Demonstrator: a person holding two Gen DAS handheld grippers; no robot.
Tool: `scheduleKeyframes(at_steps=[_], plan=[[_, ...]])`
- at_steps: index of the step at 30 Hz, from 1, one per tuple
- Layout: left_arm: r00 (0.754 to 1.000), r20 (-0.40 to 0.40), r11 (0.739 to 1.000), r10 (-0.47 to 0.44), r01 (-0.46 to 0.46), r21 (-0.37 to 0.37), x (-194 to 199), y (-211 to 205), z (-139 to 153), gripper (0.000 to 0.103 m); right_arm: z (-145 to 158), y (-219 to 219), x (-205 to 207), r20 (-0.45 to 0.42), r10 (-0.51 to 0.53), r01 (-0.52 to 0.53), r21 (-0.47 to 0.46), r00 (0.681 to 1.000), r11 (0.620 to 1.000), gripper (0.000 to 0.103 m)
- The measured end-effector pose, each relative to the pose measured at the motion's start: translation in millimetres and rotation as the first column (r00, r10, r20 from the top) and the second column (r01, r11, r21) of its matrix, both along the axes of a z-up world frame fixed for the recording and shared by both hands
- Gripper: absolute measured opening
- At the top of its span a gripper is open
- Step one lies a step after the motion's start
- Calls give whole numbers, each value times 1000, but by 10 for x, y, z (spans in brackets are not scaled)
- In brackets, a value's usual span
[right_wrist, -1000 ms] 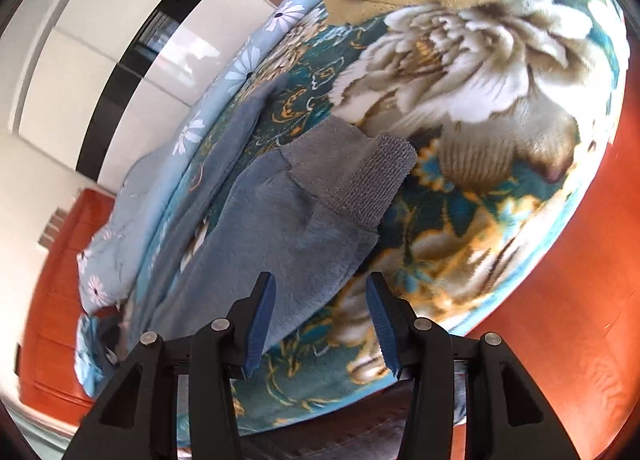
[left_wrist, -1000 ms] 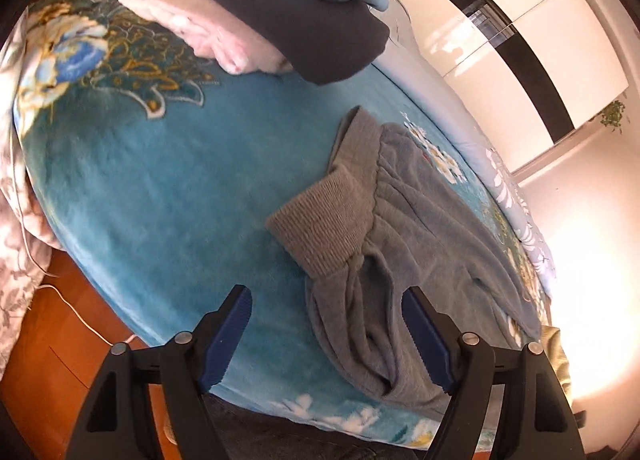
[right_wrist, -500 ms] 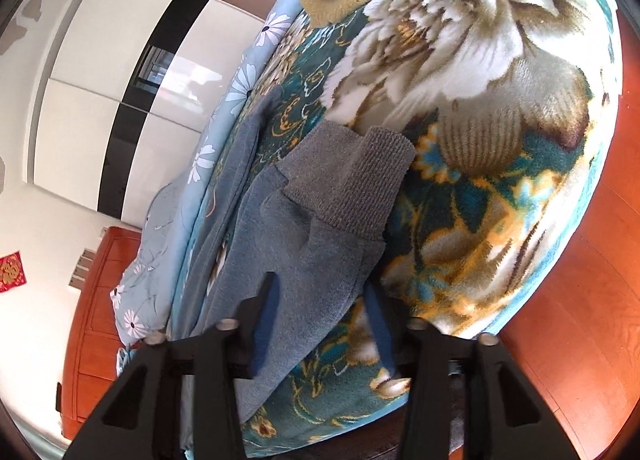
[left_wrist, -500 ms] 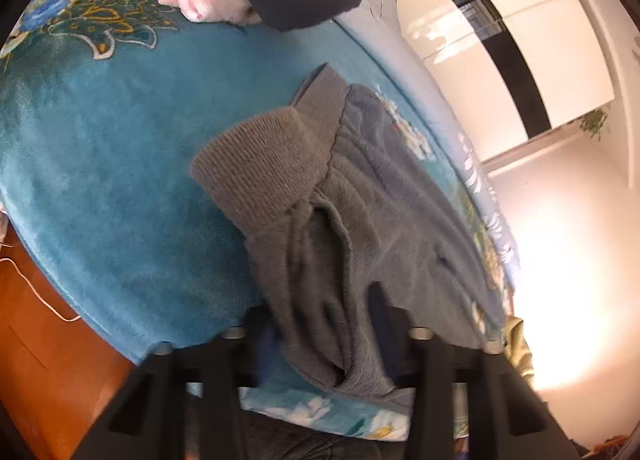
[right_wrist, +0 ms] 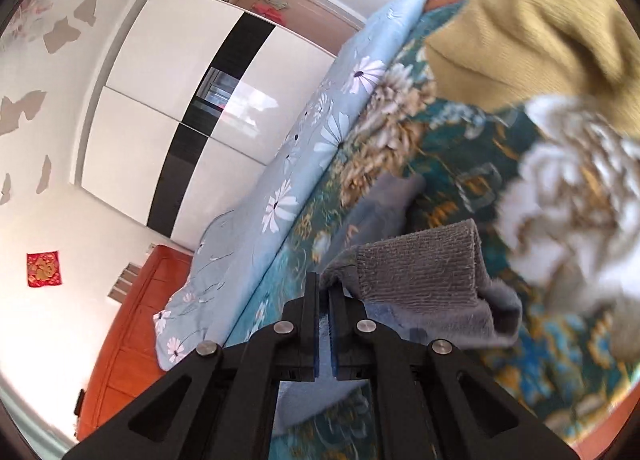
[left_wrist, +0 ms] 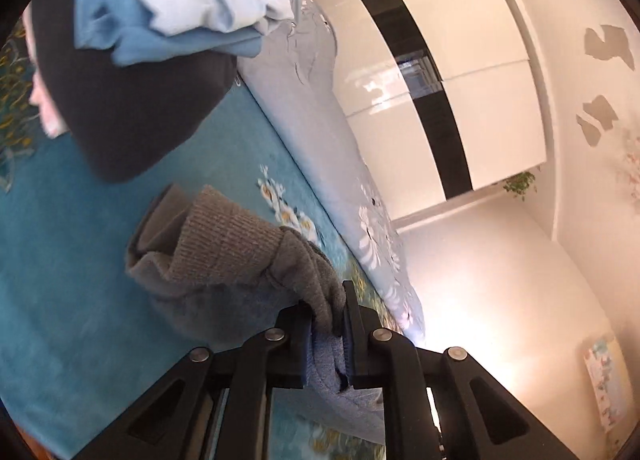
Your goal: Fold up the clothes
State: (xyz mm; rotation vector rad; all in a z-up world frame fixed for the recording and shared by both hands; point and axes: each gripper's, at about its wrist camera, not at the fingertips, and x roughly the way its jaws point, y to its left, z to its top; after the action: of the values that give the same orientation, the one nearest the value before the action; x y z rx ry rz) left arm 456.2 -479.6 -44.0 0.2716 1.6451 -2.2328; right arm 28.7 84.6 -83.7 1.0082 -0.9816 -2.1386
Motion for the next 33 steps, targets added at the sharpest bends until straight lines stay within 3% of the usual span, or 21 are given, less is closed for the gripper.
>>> scheduleKeyframes(at_steps=[6,10,18,19,21,22,23,26,29,33], plan=[[989,145,999,39,-43,24,-836,-566,-199,13,-43,-755,-884,59,-15,6,155,998,988,4],[964,258,997,61,-71,30,-1311,-899,-519,14,-245,-1193,-1424,118,-19,-11,250,993,968,4],[975,220,999,-7,-5,53,-1344,-762,-636,20,-756,-1638,-1892,222,-10,-83,403,975,911,4],[977,213,998,-17,5,56,-1341,-738,-645,27,-746,-1640,-1881,214,8,-96,402,977,911,6],[979,199,998,-36,24,61,-1335,-689,-662,43,-656,-1508,-1730,166,39,-101,380,985,920,23],[980,192,997,-46,34,63,-1332,-665,-670,54,-604,-1422,-1637,138,52,-100,368,989,924,52],[981,184,997,-55,44,66,-1330,-641,-679,60,-551,-1337,-1545,110,65,-100,357,992,929,67],[971,226,997,72,-77,14,-935,-370,-652,63,-394,-1081,-1267,23,100,-102,321,995,941,67],[934,272,972,232,-228,-48,-452,-79,-638,65,-299,-816,-1021,-37,117,-101,291,992,951,67],[922,298,956,247,-282,78,-229,-58,-952,67,-725,-484,-1022,130,64,-93,232,989,968,67]])
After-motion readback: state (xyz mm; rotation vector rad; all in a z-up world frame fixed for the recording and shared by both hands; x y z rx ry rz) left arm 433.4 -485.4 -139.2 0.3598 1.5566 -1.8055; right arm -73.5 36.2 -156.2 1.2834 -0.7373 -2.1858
